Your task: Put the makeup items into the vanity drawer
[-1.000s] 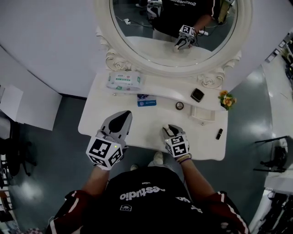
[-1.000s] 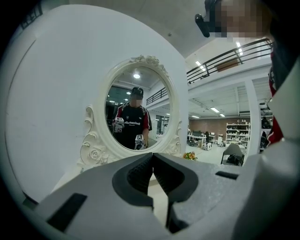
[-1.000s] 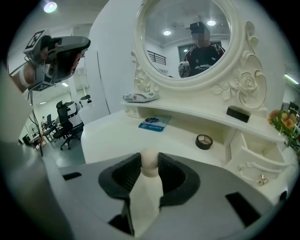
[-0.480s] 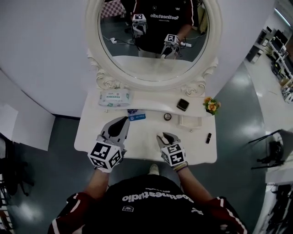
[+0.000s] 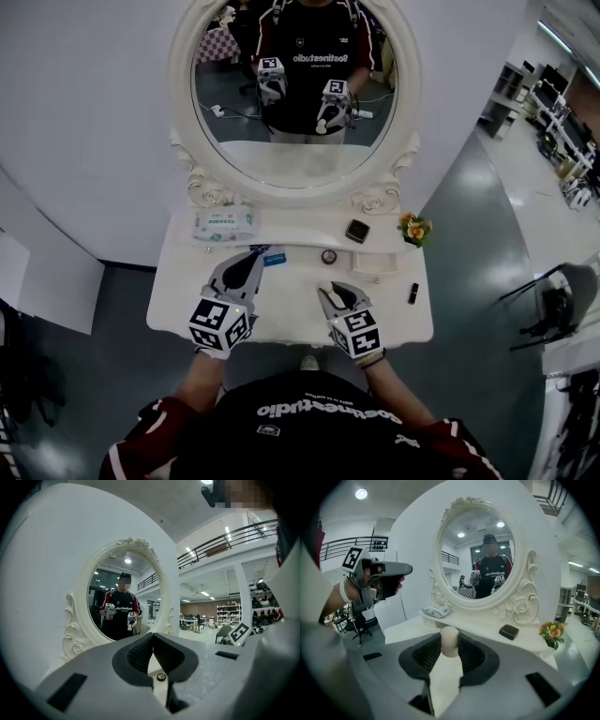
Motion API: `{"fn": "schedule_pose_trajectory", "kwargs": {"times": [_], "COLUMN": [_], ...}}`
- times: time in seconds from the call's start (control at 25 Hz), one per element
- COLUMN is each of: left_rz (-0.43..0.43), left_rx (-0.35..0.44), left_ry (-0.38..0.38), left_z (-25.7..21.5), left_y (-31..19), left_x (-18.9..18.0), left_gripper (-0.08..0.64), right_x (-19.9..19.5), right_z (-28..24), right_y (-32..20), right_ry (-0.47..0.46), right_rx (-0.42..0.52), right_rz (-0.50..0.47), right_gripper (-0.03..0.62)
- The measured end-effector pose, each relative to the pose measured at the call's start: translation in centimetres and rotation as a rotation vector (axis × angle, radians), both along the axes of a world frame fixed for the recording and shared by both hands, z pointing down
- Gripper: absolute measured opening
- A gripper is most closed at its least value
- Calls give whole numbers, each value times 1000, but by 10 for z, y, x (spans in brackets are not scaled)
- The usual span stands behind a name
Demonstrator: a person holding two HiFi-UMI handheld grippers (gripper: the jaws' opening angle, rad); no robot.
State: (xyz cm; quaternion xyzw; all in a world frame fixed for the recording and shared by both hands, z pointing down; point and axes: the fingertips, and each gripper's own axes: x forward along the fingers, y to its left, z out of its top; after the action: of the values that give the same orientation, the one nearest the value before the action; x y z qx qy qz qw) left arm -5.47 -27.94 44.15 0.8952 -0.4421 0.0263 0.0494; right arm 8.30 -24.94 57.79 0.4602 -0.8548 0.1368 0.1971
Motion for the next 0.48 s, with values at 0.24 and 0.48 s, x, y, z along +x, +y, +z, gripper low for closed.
{"fn": "schedule_pose_trajectory", "kwargs": {"times": [0.24, 0.48], "left_rz": [23, 63], "left_rx": [2, 15], "left_ry": [-13, -8], "left_z": [2, -3], "left_y": [-1, -3], "left_x": [14, 40], "left_gripper": [6, 6], "right_x": [14, 39], "right_z": [-50, -92], "right_y": [2, 5], "right_ry": [-44, -84], "right_rx": [93, 182], "right_rz": [26, 65], "right_gripper": [115, 112]}}
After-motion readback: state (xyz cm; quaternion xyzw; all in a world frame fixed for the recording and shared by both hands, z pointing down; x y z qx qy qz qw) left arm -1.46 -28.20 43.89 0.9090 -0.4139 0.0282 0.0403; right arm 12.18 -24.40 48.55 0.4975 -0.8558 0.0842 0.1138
